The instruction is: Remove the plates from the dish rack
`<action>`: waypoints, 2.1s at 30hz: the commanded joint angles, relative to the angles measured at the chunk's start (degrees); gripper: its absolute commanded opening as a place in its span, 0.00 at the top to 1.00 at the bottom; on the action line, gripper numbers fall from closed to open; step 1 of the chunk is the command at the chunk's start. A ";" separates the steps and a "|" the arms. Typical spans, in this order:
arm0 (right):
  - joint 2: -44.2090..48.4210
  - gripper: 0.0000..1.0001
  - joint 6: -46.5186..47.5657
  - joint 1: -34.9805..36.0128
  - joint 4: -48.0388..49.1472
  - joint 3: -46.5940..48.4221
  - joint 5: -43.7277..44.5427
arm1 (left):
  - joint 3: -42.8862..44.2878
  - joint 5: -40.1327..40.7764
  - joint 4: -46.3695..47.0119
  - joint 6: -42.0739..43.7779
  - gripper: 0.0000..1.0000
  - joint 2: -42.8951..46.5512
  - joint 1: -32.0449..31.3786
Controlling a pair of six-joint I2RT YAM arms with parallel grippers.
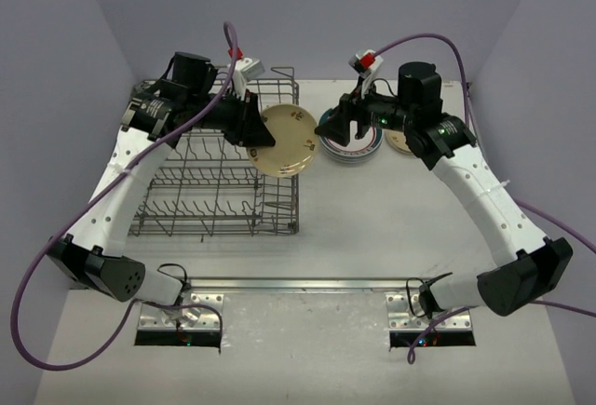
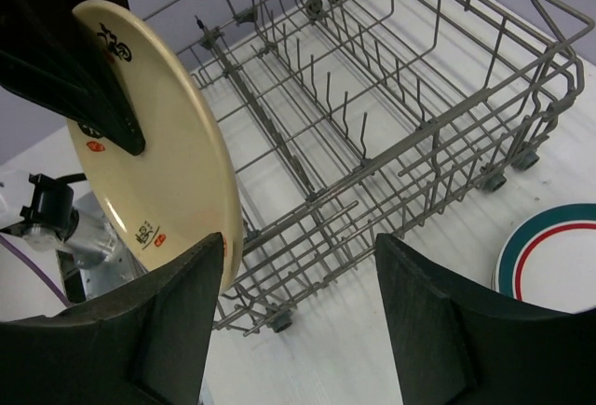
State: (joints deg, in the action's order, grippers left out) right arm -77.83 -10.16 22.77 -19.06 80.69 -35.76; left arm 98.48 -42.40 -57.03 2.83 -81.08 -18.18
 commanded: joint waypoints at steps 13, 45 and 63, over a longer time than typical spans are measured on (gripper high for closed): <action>-3.56 1.00 1.05 2.03 -1.41 5.28 1.96 | 0.99 -0.23 1.77 0.61 0.45 -1.07 -1.51; -33.83 1.00 -19.09 -43.59 2.44 5.09 17.53 | -4.12 8.62 4.19 -3.10 0.00 -2.18 16.96; -35.99 0.05 -15.33 -43.64 0.52 5.64 15.57 | -6.10 12.58 6.57 -3.10 0.00 0.38 16.95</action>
State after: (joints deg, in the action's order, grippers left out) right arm -118.56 -27.96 -20.86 -18.90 85.73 -19.58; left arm 92.53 -32.09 -53.86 -0.48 -83.93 -1.08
